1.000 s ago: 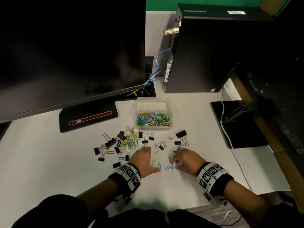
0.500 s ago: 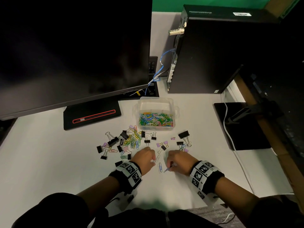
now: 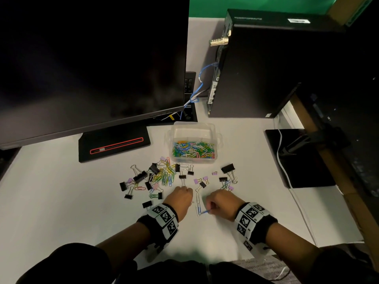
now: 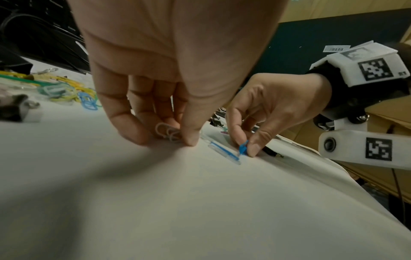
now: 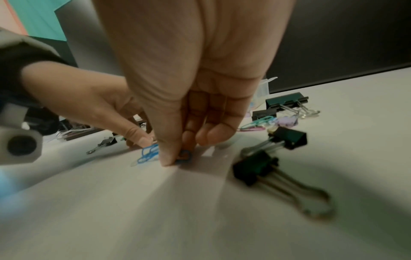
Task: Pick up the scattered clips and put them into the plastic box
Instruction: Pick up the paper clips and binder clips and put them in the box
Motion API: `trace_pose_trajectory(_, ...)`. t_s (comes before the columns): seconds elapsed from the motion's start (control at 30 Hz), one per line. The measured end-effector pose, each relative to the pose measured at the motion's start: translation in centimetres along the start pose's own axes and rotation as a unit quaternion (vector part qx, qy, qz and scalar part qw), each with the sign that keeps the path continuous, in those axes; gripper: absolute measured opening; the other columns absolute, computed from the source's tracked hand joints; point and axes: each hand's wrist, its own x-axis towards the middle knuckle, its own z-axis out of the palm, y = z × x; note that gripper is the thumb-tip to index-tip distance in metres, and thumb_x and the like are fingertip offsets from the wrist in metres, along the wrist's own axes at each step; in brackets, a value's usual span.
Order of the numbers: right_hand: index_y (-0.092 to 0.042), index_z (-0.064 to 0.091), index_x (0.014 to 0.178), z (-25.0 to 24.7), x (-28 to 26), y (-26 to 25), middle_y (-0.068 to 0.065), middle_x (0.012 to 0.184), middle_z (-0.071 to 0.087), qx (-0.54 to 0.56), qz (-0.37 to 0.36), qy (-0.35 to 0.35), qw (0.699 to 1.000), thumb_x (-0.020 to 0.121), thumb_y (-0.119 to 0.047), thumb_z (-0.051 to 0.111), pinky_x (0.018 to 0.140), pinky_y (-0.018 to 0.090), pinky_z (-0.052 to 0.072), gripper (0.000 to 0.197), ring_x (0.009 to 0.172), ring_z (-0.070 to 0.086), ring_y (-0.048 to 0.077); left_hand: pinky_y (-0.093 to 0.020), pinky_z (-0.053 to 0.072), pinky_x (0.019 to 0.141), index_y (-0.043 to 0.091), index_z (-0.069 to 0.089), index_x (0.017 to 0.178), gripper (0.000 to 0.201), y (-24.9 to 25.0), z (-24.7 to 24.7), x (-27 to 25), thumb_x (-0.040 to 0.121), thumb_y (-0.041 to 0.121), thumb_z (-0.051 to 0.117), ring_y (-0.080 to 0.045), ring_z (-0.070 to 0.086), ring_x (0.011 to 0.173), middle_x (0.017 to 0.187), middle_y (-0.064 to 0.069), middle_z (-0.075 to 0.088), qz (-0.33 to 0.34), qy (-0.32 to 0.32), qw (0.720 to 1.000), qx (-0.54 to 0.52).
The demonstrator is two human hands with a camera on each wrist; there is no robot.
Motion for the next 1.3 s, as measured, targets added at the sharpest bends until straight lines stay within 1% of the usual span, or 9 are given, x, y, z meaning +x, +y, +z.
trace_pose_trajectory(0.2, -0.016, 0.069, 0.100, 0.8, 0.4, -0.9, 0.002, 0.084, 0.070, 0.096, -0.009, 0.035, 0.995, 0.076, -0.013, 0.071, 0.064, 0.001, 0.032, 0.025, 0.066, 0.056, 0.004, -0.028, 0.040, 0.088, 0.012, 0.055, 0.118, 0.029, -1.3, -1.4, 0.3, 0.090, 0.006, 0.051, -0.024, 0.055, 0.107, 0.112, -0.010, 0.060, 0.052, 0.024, 0.983, -0.172)
trace_pose_trajectory(0.27, -0.019, 0.070, 0.102, 1.3, 0.4, -0.9, 0.000, 0.082, 0.067, 0.100, -0.021, 0.032, 0.994, 0.076, -0.013, 0.070, 0.064, 0.004, 0.032, 0.026, 0.060, 0.046, -0.007, -0.031, 0.040, 0.090, 0.018, 0.054, 0.125, 0.037, -1.7, -2.0, 0.6, 0.090, 0.008, 0.052, -0.022, 0.054, 0.106, 0.109, -0.009, 0.062, 0.095, 0.016, 0.983, -0.157)
trace_pose_trajectory(0.37, -0.019, 0.071, 0.101, 1.5, 0.3, -0.8, 0.006, 0.091, 0.070, 0.080, -0.032, 0.034, 0.996, 0.078, -0.012, 0.067, 0.063, 0.010, 0.032, 0.024, 0.065, 0.050, 0.003, -0.035, 0.039, 0.097, 0.022, 0.049, 0.133, 0.040, -1.9, -2.2, 1.0, 0.093, 0.013, 0.049, -0.025, 0.047, 0.117, 0.117, -0.011, 0.058, 0.119, -0.019, 0.990, -0.075)
trace_pose_trajectory(0.47, -0.015, 0.073, 0.095, 1.5, 0.1, 0.1, 0.004, 0.086, 0.071, 0.106, -0.020, 0.063, 0.992, 0.076, -0.011, 0.070, 0.062, 0.007, 0.032, 0.019, 0.061, 0.049, -0.004, -0.033, 0.038, 0.096, 0.018, 0.053, 0.129, 0.035, -2.3, -1.9, 1.2, 0.094, 0.019, 0.049, -0.026, 0.047, 0.119, 0.120, -0.012, 0.056, 0.112, -0.021, 0.992, -0.060)
trace_pose_trajectory(0.6, -0.012, 0.074, 0.092, 1.7, -0.4, 1.5, -0.019, 0.066, 0.055, 0.167, 0.008, 0.101, 0.981, 0.074, -0.009, 0.074, 0.059, 0.004, 0.035, 0.019, 0.063, 0.053, -0.011, -0.029, 0.040, 0.088, 0.015, 0.062, 0.119, 0.029, -2.9, -1.2, 0.8, 0.093, 0.022, 0.051, -0.024, 0.054, 0.110, 0.115, -0.010, 0.059, 0.096, 0.011, 0.990, -0.106)
trace_pose_trajectory(0.93, -0.016, 0.072, 0.099, -0.3, -0.4, 2.4, -0.017, 0.067, 0.058, 0.139, 0.037, 0.077, 0.987, 0.072, -0.009, 0.075, 0.058, 0.000, 0.036, 0.027, 0.059, 0.054, -0.016, -0.026, 0.041, 0.083, 0.009, 0.065, 0.105, 0.022, -2.6, -0.3, 0.4, 0.091, 0.022, 0.054, -0.022, 0.056, 0.100, 0.111, -0.008, 0.057, 0.051, 0.053, 0.986, -0.149)
trace_pose_trajectory(1.07, -0.021, 0.072, 0.097, -0.5, 0.1, 2.3, -0.020, 0.066, 0.056, 0.099, 0.038, 0.048, 0.993, 0.071, -0.015, 0.076, 0.057, 0.000, 0.035, 0.027, 0.062, 0.054, -0.014, -0.023, 0.039, 0.079, 0.010, 0.067, 0.102, 0.020, -2.8, -0.6, 0.6, 0.089, 0.023, 0.059, -0.020, 0.056, 0.100, 0.109, -0.007, 0.060, 0.028, 0.030, 0.984, -0.172)
trace_pose_trajectory(1.17, -0.018, 0.073, 0.093, -0.9, 0.1, 1.8, -0.009, 0.073, 0.061, 0.071, 0.028, 0.046, 0.996, 0.072, -0.017, 0.075, 0.057, 0.004, 0.033, 0.021, 0.060, 0.051, -0.003, -0.021, 0.037, 0.075, 0.010, 0.067, 0.100, 0.020, -3.3, -1.3, 0.9, 0.088, 0.023, 0.060, -0.020, 0.058, 0.098, 0.108, -0.007, 0.062, 0.022, 0.017, 0.985, -0.171)
trace_pose_trajectory(1.3, -0.011, 0.071, 0.084, -1.1, -0.2, 1.4, -0.004, 0.088, 0.050, 0.033, 0.037, 0.036, 0.998, 0.075, -0.019, 0.071, 0.071, 0.021, 0.038, 0.012, 0.081, 0.046, 0.009, -0.020, 0.036, 0.074, 0.010, 0.067, 0.099, 0.019, -3.8, -1.7, 1.2, 0.086, 0.023, 0.062, -0.014, 0.053, 0.085, 0.107, -0.006, 0.063, 0.012, 0.016, 0.983, -0.180)
